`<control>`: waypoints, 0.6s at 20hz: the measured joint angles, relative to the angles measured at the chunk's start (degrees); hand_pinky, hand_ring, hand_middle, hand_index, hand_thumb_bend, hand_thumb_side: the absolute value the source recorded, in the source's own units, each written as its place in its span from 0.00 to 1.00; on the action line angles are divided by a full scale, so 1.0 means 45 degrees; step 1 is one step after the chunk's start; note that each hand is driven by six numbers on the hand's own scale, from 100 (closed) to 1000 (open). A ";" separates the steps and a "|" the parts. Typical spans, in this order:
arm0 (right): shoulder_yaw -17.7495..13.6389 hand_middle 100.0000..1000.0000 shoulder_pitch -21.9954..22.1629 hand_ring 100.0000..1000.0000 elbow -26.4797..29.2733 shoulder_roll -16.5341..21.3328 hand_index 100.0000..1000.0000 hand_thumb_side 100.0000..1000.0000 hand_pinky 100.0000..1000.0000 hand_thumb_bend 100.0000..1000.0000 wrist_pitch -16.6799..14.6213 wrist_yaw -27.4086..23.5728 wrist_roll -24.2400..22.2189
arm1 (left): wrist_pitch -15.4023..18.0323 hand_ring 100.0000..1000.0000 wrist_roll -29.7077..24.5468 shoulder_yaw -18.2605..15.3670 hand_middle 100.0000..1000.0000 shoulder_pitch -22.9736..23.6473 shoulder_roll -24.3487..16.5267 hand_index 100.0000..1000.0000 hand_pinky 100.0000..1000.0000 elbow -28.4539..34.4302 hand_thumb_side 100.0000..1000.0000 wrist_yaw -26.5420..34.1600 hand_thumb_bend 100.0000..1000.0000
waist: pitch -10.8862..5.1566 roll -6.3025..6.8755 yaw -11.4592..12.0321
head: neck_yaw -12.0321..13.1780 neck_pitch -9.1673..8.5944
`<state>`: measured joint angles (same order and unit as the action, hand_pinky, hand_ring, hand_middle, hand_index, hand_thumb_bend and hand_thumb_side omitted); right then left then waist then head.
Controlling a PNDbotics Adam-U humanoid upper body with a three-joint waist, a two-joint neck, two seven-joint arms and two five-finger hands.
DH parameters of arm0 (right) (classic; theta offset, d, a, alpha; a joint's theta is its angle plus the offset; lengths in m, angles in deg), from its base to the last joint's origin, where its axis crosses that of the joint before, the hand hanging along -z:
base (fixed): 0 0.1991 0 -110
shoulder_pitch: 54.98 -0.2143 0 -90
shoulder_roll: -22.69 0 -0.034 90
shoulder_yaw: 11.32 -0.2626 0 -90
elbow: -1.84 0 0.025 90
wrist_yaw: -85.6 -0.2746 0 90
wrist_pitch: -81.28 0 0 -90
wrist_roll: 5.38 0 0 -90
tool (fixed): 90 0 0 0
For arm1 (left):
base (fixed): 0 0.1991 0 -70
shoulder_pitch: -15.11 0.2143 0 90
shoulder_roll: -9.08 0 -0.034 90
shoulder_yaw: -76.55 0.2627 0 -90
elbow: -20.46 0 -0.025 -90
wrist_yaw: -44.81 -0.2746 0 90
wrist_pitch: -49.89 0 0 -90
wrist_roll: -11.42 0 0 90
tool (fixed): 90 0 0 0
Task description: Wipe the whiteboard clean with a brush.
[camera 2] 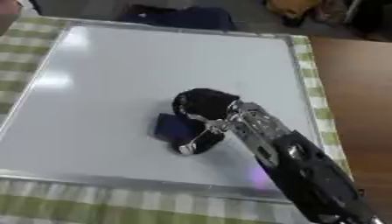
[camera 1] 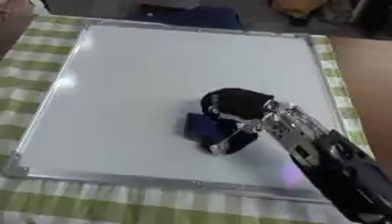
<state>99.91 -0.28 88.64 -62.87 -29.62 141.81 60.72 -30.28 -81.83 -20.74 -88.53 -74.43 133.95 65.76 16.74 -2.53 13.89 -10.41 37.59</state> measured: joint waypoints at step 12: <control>-0.0002 0.49 0.0007 0.83 0.0031 0.0006 0.00 0.45 0.78 0.20 -0.0001 -0.0020 0.0113 | -0.0004 0.50 -0.0003 0.0002 0.48 -0.0013 0.0000 0.34 0.48 0.0000 1.00 0.0050 0.04 | 0.0000 0.0002 0.0025 | 0.0002 -0.0070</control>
<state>99.90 -0.24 88.78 -62.84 -29.63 141.72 61.23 -30.29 -81.85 -20.73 -88.59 -74.43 133.95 65.99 16.74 -2.52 14.00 -10.41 37.28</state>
